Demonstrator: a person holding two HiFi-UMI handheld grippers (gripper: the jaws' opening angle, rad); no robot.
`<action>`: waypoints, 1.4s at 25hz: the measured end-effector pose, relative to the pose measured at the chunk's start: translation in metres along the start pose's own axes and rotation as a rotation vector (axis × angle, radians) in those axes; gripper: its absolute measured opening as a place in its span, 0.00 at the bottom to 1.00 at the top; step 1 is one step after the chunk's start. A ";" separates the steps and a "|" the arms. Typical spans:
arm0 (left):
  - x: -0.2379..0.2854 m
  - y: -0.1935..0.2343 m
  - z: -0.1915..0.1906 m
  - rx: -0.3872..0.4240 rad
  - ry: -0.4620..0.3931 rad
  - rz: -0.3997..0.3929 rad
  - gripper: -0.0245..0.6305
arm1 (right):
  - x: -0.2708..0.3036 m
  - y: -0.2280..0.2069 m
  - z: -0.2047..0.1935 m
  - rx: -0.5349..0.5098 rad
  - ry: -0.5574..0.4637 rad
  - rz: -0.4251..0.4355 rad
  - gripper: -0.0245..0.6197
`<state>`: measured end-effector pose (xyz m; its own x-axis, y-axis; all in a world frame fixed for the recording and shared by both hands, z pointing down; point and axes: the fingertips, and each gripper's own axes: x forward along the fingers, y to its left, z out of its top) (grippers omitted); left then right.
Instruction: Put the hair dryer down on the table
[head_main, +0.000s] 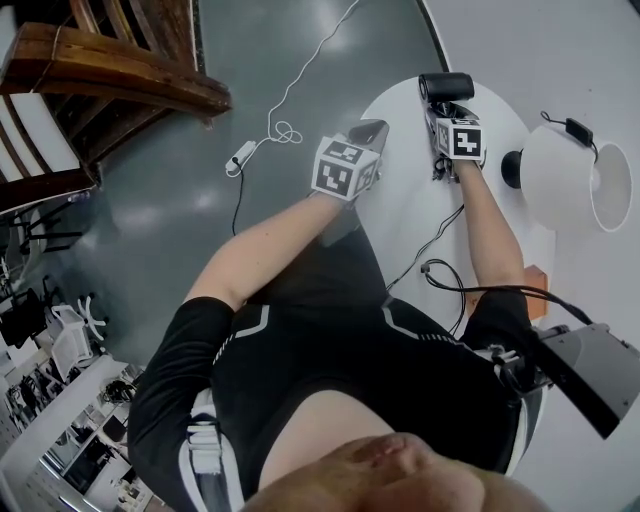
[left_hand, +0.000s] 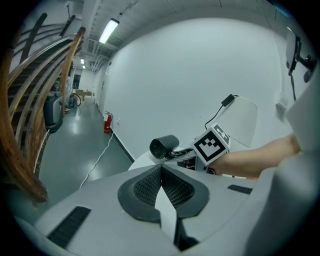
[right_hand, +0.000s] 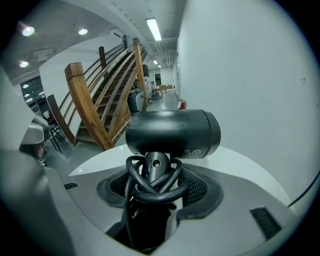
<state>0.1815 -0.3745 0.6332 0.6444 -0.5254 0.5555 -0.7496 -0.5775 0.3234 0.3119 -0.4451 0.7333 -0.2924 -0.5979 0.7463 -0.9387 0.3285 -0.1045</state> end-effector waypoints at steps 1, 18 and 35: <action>0.001 0.000 -0.001 -0.001 0.000 0.001 0.08 | 0.002 0.000 -0.001 0.004 0.006 0.003 0.45; 0.012 0.009 -0.007 -0.052 0.017 0.020 0.08 | 0.016 -0.004 -0.003 0.059 0.082 0.016 0.45; -0.005 0.008 -0.014 -0.066 0.009 0.035 0.09 | 0.018 -0.004 -0.004 0.023 0.092 -0.022 0.45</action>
<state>0.1706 -0.3673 0.6441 0.6165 -0.5390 0.5740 -0.7802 -0.5163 0.3532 0.3109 -0.4536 0.7499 -0.2550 -0.5350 0.8055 -0.9489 0.2986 -0.1021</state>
